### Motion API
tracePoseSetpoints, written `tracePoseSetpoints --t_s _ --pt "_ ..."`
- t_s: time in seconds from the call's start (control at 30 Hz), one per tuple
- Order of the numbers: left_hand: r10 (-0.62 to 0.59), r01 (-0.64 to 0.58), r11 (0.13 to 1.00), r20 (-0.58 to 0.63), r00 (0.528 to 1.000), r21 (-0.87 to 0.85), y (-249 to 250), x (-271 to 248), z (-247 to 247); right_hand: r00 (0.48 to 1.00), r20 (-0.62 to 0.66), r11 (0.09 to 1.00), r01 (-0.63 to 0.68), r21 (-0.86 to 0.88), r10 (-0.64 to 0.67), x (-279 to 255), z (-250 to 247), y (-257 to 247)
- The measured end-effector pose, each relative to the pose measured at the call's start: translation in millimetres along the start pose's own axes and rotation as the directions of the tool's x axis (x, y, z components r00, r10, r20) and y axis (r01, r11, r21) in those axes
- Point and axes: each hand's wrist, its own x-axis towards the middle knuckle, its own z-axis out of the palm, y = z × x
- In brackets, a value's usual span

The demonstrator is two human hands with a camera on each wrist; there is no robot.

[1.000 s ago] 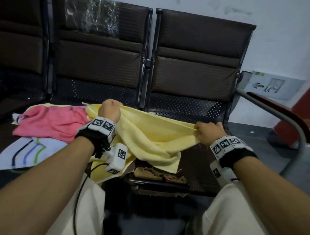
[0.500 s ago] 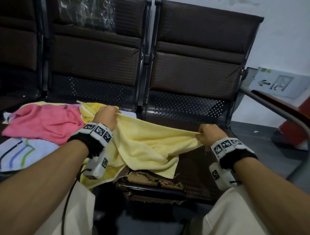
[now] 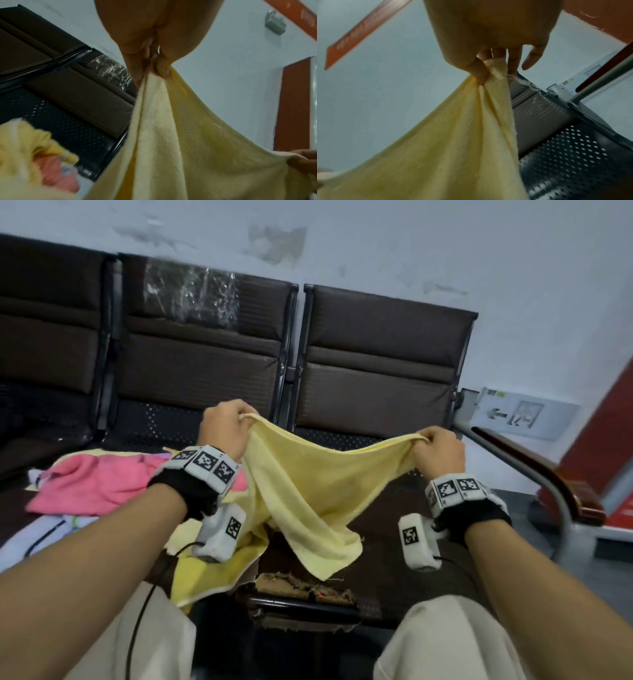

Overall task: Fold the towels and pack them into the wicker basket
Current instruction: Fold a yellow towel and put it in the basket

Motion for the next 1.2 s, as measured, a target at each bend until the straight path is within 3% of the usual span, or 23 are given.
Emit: tracePoseSetpoints --t_s 0.2,0.33,0.5,0.63,0.8,0.87,1.03,1.2 --pt "0.055 -0.068 0.994 -0.145 0.988 -0.088 47 24 -57 0.967 -0.25 0.965 0.101 0.241 -0.039 16 -47 -51" --pt "0.039 -0.065 0.993 -0.241 0.97 -0.098 49 32 -80 0.931 -0.364 0.934 0.109 0.339 0.023 21 -61 -56" --pt "-0.004 -0.008 0.997 -0.151 0.989 -0.08 28 28 -69 0.955 -0.289 0.938 0.04 0.344 0.065 25 -43 -34" --pt "-0.099 0.099 0.993 0.012 0.995 -0.069 5 27 -38 0.968 -0.19 0.935 -0.094 0.343 0.167 30 -16 -8" --pt "-0.325 0.371 0.909 0.235 0.916 -0.189 -29 21 17 0.958 -0.102 0.905 -0.215 0.366 0.269 24 21 28" --pt "-0.364 0.428 0.871 0.269 0.892 -0.242 -38 20 35 0.953 -0.075 0.894 -0.247 0.374 0.295 24 35 41" --pt "-0.34 0.408 0.887 0.294 0.893 -0.216 -55 19 68 0.94 -0.031 0.892 -0.31 0.329 0.339 25 67 66" --pt "-0.255 0.3 0.937 0.236 0.938 -0.18 -63 21 82 0.914 0.002 0.872 -0.387 0.3 0.405 34 83 76"
